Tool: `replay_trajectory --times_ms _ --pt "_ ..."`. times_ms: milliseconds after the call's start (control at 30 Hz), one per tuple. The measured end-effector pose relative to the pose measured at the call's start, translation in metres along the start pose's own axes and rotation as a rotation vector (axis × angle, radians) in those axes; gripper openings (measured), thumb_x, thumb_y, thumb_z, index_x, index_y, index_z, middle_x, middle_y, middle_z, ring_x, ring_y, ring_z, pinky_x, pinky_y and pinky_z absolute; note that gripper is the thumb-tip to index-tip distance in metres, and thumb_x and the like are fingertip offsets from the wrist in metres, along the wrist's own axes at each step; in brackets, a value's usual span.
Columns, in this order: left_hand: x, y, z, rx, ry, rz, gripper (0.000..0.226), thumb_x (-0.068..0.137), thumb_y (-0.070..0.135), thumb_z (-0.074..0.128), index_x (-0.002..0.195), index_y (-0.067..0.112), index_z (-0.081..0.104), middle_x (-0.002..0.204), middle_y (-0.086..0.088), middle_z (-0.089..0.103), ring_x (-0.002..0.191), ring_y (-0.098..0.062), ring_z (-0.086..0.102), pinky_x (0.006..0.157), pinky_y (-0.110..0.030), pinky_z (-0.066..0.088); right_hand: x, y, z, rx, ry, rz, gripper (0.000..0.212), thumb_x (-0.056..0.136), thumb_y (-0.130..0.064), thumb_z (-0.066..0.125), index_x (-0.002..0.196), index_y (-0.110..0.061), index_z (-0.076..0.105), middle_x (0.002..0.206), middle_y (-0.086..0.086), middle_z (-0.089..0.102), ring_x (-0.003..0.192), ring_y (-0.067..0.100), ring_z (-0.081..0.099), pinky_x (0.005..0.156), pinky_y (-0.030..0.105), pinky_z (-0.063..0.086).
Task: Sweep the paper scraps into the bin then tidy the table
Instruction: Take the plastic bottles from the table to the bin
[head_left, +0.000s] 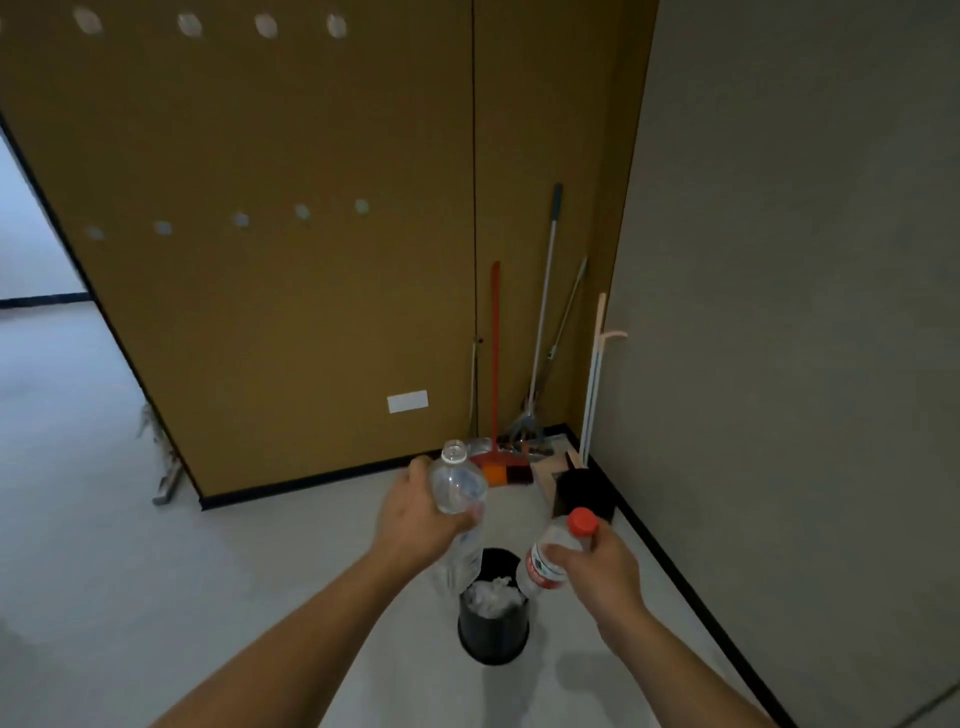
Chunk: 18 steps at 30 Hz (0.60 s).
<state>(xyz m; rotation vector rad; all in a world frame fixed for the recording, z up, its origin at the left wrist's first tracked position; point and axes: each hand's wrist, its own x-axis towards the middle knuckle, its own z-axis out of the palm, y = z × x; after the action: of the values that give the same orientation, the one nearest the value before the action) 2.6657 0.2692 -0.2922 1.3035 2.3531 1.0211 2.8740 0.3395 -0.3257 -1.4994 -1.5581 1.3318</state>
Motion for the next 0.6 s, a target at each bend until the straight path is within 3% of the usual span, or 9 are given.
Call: replay_trajectory --times_ms 67,167,300,433,600 --pt "0.033 -0.013 0.02 -0.024 -0.014 -0.033 0.083 0.063 0.056 0.08 0.127 0.021 0.041 0.117 0.002 0.048 0.101 -0.015 0.051 0.081 -0.028 0.042 0.036 0.003 0.012 -0.033 -0.006 0.043 0.048 0.074 -0.018 0.082 0.118 -0.02 0.063 0.111 0.006 0.067 0.099 0.026 0.063 0.088 0.035 0.051" --pt "0.078 -0.037 0.056 -0.032 -0.047 -0.059 0.075 0.062 0.049 0.083 0.118 0.023 0.041 0.108 0.004 0.044 0.095 -0.013 0.049 0.076 -0.026 0.04 0.087 0.015 0.031 -0.091 -0.033 0.11 0.043 0.073 -0.015 0.08 0.113 -0.017 0.065 0.107 0.008 0.068 0.098 0.026 0.064 0.089 0.038 0.052" --pt "0.139 -0.079 0.111 -0.036 -0.117 -0.125 0.078 0.063 0.035 0.085 0.124 0.017 0.04 0.116 -0.003 0.048 0.103 -0.019 0.051 0.079 -0.028 0.044 0.154 0.04 0.062 -0.183 -0.069 0.2 0.044 0.069 -0.028 0.08 0.108 -0.013 0.064 0.102 0.007 0.069 0.099 0.026 0.065 0.092 0.035 0.05" --pt "0.195 -0.126 0.167 -0.093 -0.201 -0.239 0.077 0.062 0.026 0.086 0.124 0.014 0.043 0.115 -0.006 0.05 0.104 -0.024 0.053 0.079 -0.029 0.044 0.222 0.066 0.099 -0.193 -0.047 0.366 0.049 0.068 -0.019 0.085 0.111 -0.02 0.063 0.105 0.003 0.067 0.102 0.025 0.063 0.095 0.038 0.049" --pt "0.263 -0.18 0.213 -0.148 -0.241 -0.374 0.071 0.06 0.027 0.085 0.117 0.018 0.044 0.111 -0.002 0.052 0.098 -0.022 0.055 0.078 -0.037 0.05 0.307 0.087 0.151 -0.311 -0.067 0.517 0.057 0.068 -0.028 0.085 0.119 -0.021 0.062 0.109 0.001 0.068 0.102 0.022 0.063 0.091 0.033 0.05"
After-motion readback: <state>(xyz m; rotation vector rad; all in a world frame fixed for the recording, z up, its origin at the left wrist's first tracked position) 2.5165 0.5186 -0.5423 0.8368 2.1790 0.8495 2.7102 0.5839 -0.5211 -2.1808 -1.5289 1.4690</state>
